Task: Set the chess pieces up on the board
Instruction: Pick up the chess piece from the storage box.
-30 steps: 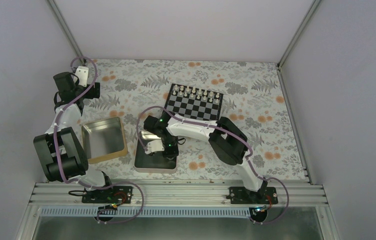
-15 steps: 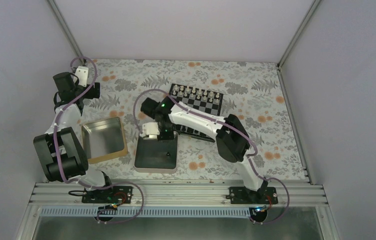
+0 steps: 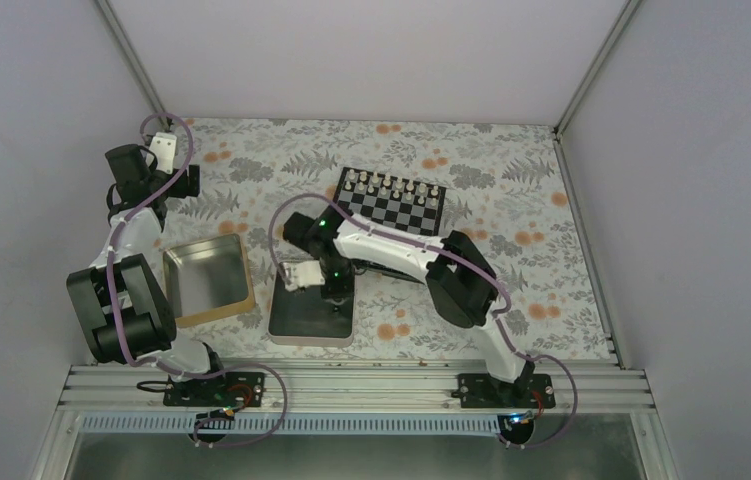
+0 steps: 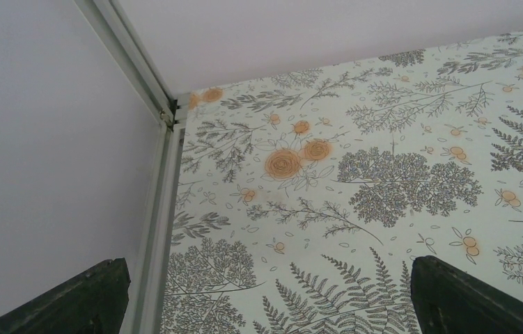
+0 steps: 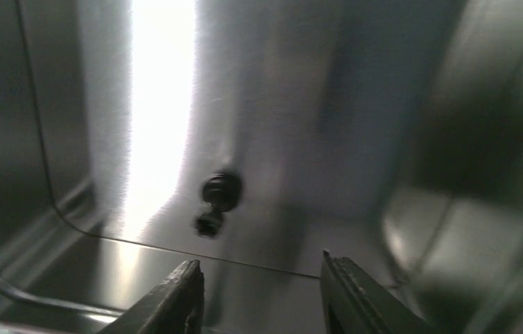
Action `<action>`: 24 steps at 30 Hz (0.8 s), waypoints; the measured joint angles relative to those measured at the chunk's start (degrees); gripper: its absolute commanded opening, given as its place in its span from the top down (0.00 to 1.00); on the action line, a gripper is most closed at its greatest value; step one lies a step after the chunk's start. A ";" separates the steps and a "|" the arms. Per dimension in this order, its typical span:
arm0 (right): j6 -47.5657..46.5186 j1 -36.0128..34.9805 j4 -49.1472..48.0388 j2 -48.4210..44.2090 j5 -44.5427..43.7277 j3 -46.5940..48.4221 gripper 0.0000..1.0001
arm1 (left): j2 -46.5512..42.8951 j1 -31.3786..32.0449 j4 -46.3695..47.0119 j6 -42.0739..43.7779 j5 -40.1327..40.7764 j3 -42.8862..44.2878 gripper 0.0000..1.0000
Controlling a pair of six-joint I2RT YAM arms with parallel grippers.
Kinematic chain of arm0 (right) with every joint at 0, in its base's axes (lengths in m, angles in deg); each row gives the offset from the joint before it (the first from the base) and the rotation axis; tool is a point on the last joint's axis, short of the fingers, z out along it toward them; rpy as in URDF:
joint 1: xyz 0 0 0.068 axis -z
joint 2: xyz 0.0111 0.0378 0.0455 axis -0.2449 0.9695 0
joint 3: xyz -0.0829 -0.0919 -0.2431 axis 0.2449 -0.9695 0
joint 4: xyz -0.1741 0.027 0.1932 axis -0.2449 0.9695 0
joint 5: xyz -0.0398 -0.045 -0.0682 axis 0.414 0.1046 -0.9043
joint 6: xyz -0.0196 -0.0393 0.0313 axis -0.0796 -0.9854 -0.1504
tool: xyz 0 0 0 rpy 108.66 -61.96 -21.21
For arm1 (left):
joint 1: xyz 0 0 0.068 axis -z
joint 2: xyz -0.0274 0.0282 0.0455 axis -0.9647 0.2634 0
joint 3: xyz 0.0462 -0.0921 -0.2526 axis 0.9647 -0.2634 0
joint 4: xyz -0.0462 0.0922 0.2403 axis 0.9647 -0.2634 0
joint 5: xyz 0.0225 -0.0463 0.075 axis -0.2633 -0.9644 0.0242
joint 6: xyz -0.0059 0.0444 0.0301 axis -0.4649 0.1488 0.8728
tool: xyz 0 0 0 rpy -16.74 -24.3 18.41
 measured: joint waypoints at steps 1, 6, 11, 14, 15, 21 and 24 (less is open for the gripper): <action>0.07 -0.59 -0.11 0.00 0.09 -1.14 0.53 | 0.00 0.00 -0.02 0.00 -0.02 0.00 0.00; 0.20 -2.54 -0.98 -0.04 0.44 -4.20 0.52 | 0.00 0.00 -0.02 0.00 -0.15 0.00 0.00; 0.24 -2.45 -2.99 -0.26 0.42 -5.49 0.56 | 0.00 0.00 -0.02 0.00 -0.39 0.00 0.00; 0.24 -2.43 -3.78 -0.26 0.39 -5.77 0.57 | 0.00 0.00 -0.02 0.00 -0.39 0.00 0.00; 0.22 -2.45 -3.96 -0.26 0.39 -5.79 0.58 | 0.00 0.00 -0.02 0.00 -0.39 0.00 0.00; 0.22 -2.47 -4.66 -0.26 0.50 -5.79 0.63 | 0.00 0.00 -0.02 -0.02 -0.39 0.00 0.00; 0.22 -2.45 -4.63 -0.24 0.52 -5.79 0.64 | 0.00 0.00 -0.02 0.00 -0.39 0.00 0.00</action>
